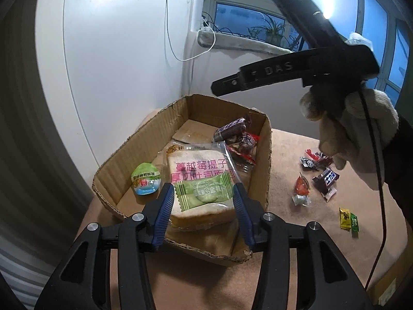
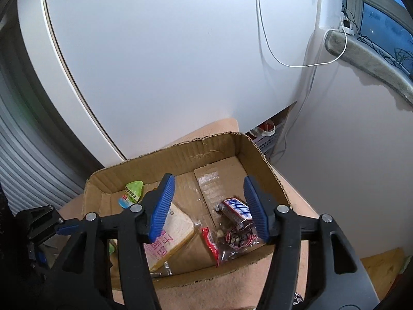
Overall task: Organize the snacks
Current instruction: 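Carry both snacks to the box and open both grippers over it, then withdraw both grippers from the box back to the snack pile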
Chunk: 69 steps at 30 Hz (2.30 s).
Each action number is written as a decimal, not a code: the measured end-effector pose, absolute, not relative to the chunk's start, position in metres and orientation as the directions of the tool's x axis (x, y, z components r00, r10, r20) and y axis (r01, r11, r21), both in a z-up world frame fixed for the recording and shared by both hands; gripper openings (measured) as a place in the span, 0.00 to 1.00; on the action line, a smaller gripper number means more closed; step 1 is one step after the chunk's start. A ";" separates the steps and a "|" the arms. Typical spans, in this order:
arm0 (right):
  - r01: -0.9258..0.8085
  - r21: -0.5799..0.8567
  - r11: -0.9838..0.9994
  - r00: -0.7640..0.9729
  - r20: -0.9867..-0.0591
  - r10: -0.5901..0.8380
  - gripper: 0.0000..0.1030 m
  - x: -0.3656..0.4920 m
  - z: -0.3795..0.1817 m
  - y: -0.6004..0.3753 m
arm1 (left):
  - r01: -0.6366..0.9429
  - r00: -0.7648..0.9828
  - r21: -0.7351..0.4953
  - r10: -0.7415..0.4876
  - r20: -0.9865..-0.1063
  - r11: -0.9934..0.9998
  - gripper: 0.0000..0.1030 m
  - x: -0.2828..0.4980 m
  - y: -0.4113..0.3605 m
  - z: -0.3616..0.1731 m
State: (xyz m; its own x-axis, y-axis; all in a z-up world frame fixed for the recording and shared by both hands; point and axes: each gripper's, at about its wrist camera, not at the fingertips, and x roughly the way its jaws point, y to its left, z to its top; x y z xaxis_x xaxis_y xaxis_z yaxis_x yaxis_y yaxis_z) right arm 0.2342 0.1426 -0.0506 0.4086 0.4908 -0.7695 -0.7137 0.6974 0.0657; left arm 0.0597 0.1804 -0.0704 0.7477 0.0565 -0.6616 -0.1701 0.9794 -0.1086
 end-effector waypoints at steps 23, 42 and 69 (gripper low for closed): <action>-0.642 0.066 0.764 0.505 -0.713 0.486 0.58 0.179 -0.015 0.045 | -0.170 0.769 -0.073 0.086 -0.634 0.983 0.50 0.055 0.156 -0.049; -0.550 0.046 0.834 0.591 -0.684 0.427 0.80 0.093 -0.023 -0.067 | -0.026 0.771 -0.093 -0.040 -0.636 0.995 0.51 0.059 0.084 -0.053; -0.635 0.017 0.772 0.408 -0.841 0.355 0.62 0.066 -0.143 -0.065 | 0.158 0.659 -0.044 -0.138 -0.740 0.986 0.51 0.136 0.020 -0.107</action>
State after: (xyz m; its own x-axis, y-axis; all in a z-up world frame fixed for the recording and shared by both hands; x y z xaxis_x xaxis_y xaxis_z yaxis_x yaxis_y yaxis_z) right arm 0.0660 -0.0650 -0.1434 0.4082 0.3547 -0.8411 -0.6352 0.7721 0.0174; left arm 0.1358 0.0196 -0.1073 0.6587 -0.1381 -0.7396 0.1579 0.9865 -0.0435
